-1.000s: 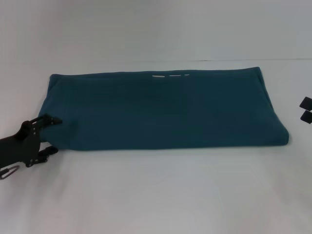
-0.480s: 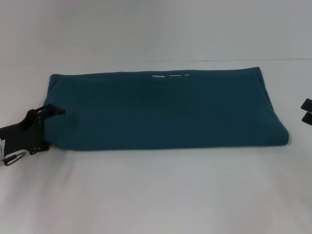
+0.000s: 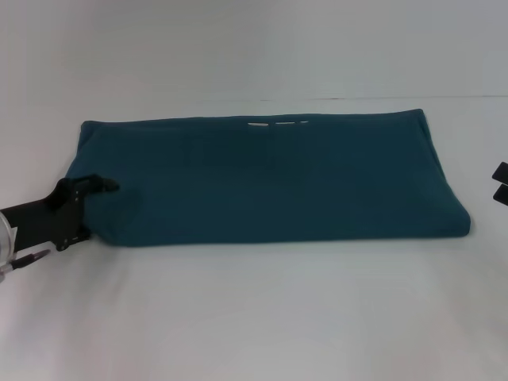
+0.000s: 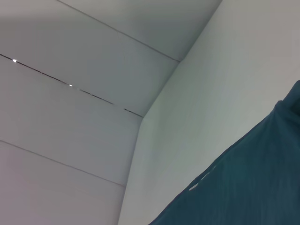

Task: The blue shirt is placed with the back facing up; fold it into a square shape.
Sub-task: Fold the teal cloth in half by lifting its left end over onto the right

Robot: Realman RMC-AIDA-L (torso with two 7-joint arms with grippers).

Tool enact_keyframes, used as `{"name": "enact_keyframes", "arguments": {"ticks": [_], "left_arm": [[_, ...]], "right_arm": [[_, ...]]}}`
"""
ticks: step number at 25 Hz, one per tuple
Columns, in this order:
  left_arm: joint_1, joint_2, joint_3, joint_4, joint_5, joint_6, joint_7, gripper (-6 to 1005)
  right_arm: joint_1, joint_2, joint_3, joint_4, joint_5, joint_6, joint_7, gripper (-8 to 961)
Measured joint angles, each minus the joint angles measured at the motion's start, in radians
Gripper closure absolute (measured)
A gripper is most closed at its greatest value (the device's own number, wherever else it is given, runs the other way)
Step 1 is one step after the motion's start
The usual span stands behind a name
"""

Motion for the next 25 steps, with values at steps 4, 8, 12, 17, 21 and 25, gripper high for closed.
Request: {"name": "enact_keyframes", "arguments": {"ticks": [4,8,12,17,21,25], "left_arm": [[0.006,-0.001,0.002,0.003,0.000,-0.006,0.011,260],[0.002,-0.001,0.002,0.004,0.000,-0.019,0.036,376],[-0.001,0.000,0.002,0.005,-0.003,-0.027,0.044,542],[0.003,0.001,-0.003,0.012,-0.012,-0.009,0.078,741],[0.006,0.002,-0.005,0.019,-0.015,0.022,0.134,894],[0.009,0.003,-0.006,0.035,-0.026,0.048,0.181,972]], "right_arm": [[-0.003,0.000,0.003,0.001,0.001,-0.001,0.003,311],[-0.010,0.000,0.009,0.001,0.001,-0.001,0.003,310],[-0.014,0.000,0.021,0.005,-0.003,0.002,0.004,312],[-0.017,-0.005,0.025,0.022,-0.006,0.005,0.000,311],[-0.023,-0.007,0.027,0.024,-0.004,0.006,0.002,311],[-0.027,-0.008,0.037,0.025,-0.006,0.007,0.004,310]]}}
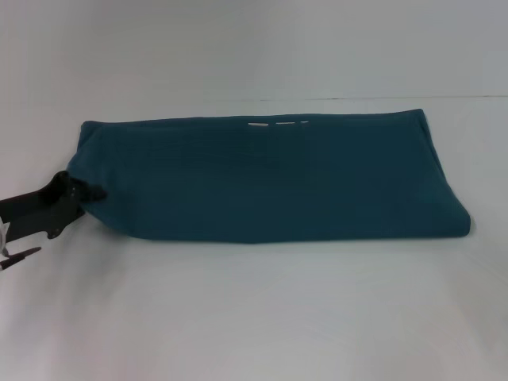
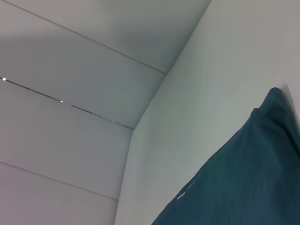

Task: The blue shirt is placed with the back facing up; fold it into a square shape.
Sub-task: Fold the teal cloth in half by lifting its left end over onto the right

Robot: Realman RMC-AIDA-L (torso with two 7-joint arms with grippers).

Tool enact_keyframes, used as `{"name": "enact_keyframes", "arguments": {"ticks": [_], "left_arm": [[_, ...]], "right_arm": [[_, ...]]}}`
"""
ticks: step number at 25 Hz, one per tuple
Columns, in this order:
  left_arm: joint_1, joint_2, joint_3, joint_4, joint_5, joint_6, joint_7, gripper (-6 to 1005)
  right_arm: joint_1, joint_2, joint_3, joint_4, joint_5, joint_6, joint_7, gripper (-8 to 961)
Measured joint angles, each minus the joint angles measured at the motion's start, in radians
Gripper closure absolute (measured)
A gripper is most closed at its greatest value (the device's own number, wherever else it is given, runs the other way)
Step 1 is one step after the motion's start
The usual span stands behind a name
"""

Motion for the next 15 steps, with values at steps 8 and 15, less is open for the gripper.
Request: {"name": "enact_keyframes", "arguments": {"ticks": [8,15], "left_arm": [[0.003,-0.001,0.001,0.025,-0.003,0.017,0.069,978],[0.000,0.000,0.003,0.033,-0.004,0.022,0.071,977]], "right_arm": [[-0.015,0.002,0.000,0.004,-0.001,-0.016,0.004,311],[-0.025,0.004,0.000,0.014,0.000,-0.021,0.004,310]]}}
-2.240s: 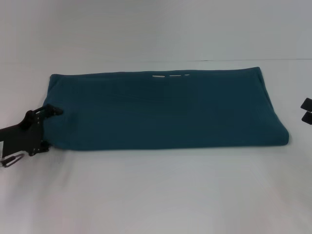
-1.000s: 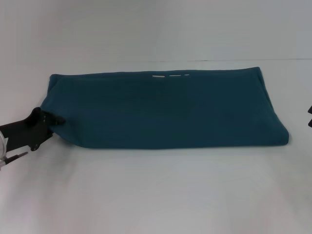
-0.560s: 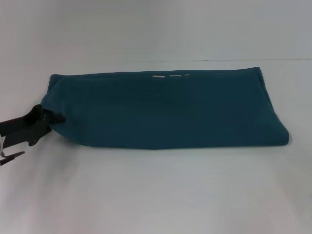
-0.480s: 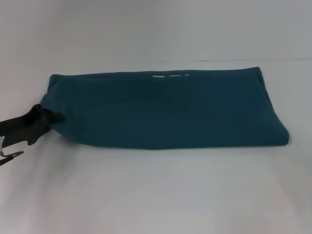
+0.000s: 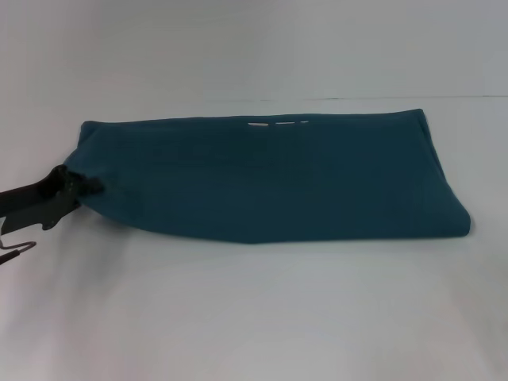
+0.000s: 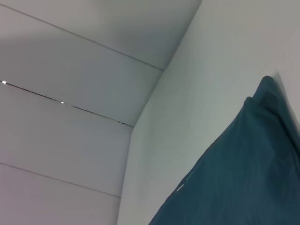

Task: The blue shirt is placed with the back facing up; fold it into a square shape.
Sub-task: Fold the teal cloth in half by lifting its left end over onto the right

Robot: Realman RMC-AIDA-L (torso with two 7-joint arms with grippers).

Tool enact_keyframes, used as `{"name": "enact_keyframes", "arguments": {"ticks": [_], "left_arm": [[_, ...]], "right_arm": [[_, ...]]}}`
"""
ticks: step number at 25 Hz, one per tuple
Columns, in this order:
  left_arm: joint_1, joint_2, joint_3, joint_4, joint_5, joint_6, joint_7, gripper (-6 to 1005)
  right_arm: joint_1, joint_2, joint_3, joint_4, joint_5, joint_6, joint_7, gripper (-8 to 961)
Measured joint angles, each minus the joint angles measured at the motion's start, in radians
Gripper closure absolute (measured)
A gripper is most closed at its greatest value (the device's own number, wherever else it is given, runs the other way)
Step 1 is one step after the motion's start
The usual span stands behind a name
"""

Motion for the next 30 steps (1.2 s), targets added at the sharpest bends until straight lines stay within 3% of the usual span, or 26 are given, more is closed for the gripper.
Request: {"name": "enact_keyframes", "arguments": {"ticks": [10,30], "left_arm": [[0.009,0.005,-0.005,0.003,0.002,-0.003,-0.027,976],[0.117,0.019,-0.097,0.079,0.015,-0.012,-0.025,975]], "right_arm": [[0.006,-0.006,-0.006,-0.001,0.000,0.005,-0.001,311],[0.016,-0.004,-0.002,0.000,0.000,0.005,-0.001,311]]}}
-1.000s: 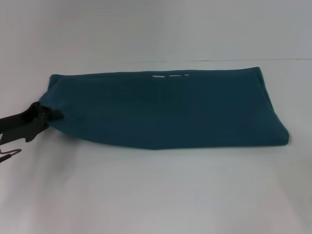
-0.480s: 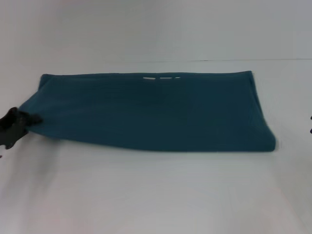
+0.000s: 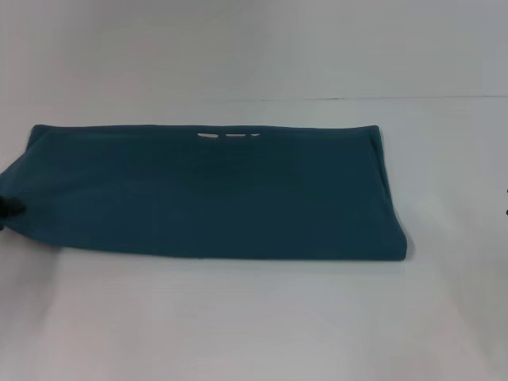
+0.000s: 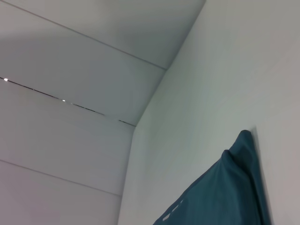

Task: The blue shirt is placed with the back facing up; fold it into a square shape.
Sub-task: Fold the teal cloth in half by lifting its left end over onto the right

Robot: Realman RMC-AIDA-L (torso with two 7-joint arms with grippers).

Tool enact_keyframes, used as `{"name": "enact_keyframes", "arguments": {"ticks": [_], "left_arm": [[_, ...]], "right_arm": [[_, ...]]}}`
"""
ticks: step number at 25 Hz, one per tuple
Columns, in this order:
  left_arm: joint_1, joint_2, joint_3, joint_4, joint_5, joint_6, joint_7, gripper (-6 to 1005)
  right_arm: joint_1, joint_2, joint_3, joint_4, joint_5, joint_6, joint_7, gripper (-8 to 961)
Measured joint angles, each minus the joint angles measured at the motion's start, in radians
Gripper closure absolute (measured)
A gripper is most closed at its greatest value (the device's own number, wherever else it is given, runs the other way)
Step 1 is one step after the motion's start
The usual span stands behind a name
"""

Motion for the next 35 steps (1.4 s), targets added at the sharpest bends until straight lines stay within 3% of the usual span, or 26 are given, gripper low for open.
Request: {"name": "enact_keyframes", "arguments": {"ticks": [7,12,20,26,27,29,32,35], "left_arm": [[-0.055,0.000,0.006,0.003,-0.060,0.103,0.035,974],[-0.133,0.006,0.010,0.003,-0.090,0.216,0.039,974],[-0.246,-0.014,0.060,0.005,-0.102,0.262,0.040,973],[-0.336,-0.069,0.133,0.006,-0.105,0.251,0.042,971],[-0.355,-0.093,0.158,0.009,-0.108,0.238,0.048,971],[-0.360,-0.100,0.167,0.010,-0.109,0.231,0.050,970],[-0.387,-0.130,0.237,-0.002,-0.123,0.181,0.064,970],[-0.410,-0.137,0.334,-0.060,-0.165,0.124,0.089,969]], "right_arm": [[0.006,0.001,-0.003,0.000,0.000,0.000,-0.002,312],[0.015,0.000,-0.002,0.000,0.000,0.001,-0.006,312],[0.020,0.002,-0.006,0.000,-0.001,0.002,-0.009,311],[0.019,0.002,-0.007,0.000,-0.001,0.002,-0.010,311],[0.019,0.003,-0.007,0.000,-0.002,0.002,-0.010,311],[0.019,0.003,-0.007,0.000,-0.003,0.002,-0.010,311],[0.019,0.006,-0.008,0.000,-0.004,0.002,-0.010,311],[0.019,0.008,-0.009,0.000,-0.007,0.002,-0.011,311]]}}
